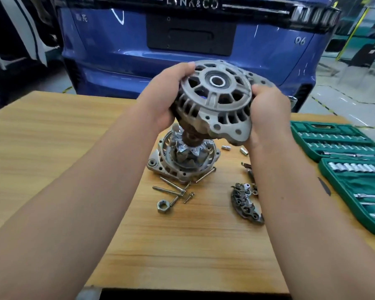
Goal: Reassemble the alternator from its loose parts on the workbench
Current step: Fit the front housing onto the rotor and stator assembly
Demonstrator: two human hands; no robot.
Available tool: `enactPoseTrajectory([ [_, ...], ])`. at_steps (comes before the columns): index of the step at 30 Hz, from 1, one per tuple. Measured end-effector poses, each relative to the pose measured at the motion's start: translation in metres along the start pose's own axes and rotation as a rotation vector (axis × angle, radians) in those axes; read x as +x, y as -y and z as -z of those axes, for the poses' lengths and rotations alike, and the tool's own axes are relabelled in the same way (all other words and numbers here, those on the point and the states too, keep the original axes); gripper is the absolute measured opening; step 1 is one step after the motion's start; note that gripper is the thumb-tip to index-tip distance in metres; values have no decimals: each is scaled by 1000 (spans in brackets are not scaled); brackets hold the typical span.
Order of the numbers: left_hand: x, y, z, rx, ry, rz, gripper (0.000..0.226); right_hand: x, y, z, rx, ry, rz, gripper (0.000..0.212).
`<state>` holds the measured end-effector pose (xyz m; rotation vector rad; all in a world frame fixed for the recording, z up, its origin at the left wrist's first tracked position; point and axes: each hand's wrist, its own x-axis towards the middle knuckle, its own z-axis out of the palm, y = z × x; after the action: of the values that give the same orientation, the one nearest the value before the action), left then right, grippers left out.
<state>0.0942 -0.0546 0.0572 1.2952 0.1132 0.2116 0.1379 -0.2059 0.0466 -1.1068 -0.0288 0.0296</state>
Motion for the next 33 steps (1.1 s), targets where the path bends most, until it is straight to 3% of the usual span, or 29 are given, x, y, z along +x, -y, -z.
enactPoseTrajectory([
  [2,14,0,2,0,-40,88,30,2,-5,4,5,35,30,39],
  [5,29,2,11,-32,-96,170,30,6,-11,17,-187,83,145,42],
  [7,35,-2,12,-6,-99,172,33,8,-14,20,-258,76,252,33],
  [10,41,-17,7,91,-82,191,31,12,-14,13,-120,73,379,25],
  [12,44,-26,1,120,-66,207,33,19,-10,6,53,74,334,27],
  [15,40,-32,-6,112,-20,190,34,32,-3,-2,360,30,91,18],
  [19,36,-15,13,77,48,32,56,39,-1,4,637,-19,-151,23],
  [20,34,-4,22,150,28,-10,54,39,-2,8,662,-49,-183,24],
  [22,30,26,40,571,-32,-60,48,37,-5,17,696,-70,-209,24],
  [24,23,64,59,946,-51,14,49,34,-7,26,716,-77,-205,20],
  [27,7,97,71,888,-136,176,58,28,-6,36,721,-96,-191,21],
  [33,-26,103,66,867,-145,53,54,19,-11,36,725,-182,-164,23],
])
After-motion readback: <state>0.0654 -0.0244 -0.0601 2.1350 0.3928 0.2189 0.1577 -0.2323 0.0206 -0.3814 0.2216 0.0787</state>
